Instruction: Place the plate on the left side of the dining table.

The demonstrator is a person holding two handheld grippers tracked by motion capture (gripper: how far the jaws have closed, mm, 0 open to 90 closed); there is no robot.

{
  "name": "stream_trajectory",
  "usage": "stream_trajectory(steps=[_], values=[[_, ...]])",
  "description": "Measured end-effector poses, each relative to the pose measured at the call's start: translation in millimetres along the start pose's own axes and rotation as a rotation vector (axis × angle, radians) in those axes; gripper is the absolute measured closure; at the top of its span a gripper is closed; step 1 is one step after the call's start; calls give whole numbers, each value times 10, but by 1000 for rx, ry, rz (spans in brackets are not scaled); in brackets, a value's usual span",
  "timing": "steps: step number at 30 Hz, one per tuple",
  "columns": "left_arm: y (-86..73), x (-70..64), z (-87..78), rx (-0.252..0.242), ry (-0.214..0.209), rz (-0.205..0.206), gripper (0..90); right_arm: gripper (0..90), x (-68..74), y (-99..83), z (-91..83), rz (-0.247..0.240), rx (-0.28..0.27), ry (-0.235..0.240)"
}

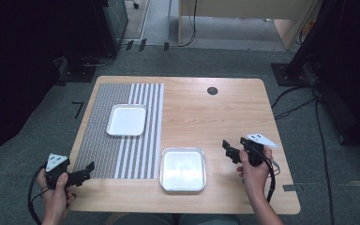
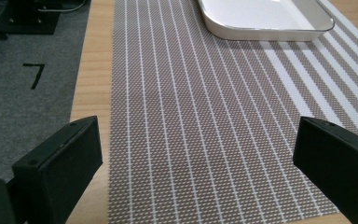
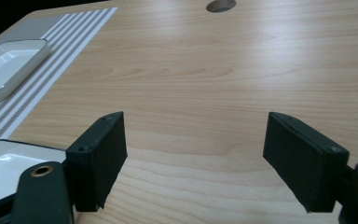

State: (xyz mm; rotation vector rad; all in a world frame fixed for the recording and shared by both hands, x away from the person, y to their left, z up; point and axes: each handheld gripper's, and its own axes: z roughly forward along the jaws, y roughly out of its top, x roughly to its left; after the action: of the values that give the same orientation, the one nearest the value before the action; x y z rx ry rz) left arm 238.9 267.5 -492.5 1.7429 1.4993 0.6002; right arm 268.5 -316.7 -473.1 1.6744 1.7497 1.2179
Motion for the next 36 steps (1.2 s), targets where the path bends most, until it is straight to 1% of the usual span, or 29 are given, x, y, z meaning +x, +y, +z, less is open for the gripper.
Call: stream_trajectory(steps=[1,6,7,8,10,11,12,15,16,17,21,22,23,25,29,31,33,35,36], values=[[-20,26,-7,-6,14,-3,10,216,-64,-31,-37,4,-3,-13],[-39,88,-8,-7,26,-18,10,214,-227,-105,-125,23,-4,-45],[-54,126,1,-3,40,-27,9,214,-268,-122,-150,26,-2,-58],[-62,144,4,0,46,-30,10,214,-292,-132,-164,26,-2,-65],[-76,178,10,5,59,-31,10,214,-355,-159,-205,28,-1,-80],[-84,195,13,6,64,-34,10,214,-384,-173,-222,28,0,-88],[-84,195,13,6,64,-34,9,214,-384,-173,-222,28,0,-88],[-100,230,16,8,72,-39,10,214,-496,-225,-283,32,5,-111],[-109,245,20,11,74,-39,10,214,-554,-246,-318,46,9,-118],[-114,252,24,15,76,-38,10,214,-581,-254,-332,50,8,-119],[-128,289,33,20,85,-39,10,214,-727,-303,-424,55,10,-139],[-128,289,33,20,85,-39,10,214,-727,-303,-424,55,10,-139],[-131,306,27,15,85,-40,10,215,-795,-330,-468,64,13,-152],[-136,318,18,18,94,-28,10,215,-856,-357,-505,59,13,-160],[-146,349,-7,19,92,-37,10,217,-992,-434,-580,73,19,-171],[-149,347,-23,17,97,-29,10,218,-1067,-471,-609,83,24,-178],[-155,348,-34,22,108,-15,10,220,-1133,-503,-636,79,30,-197],[-165,358,-38,25,103,-14,10,219,-1182,-535,-667,88,36,-203],[-171,360,-35,29,103,-15,10,219,-1202,-552,-681,85,39,-210]])
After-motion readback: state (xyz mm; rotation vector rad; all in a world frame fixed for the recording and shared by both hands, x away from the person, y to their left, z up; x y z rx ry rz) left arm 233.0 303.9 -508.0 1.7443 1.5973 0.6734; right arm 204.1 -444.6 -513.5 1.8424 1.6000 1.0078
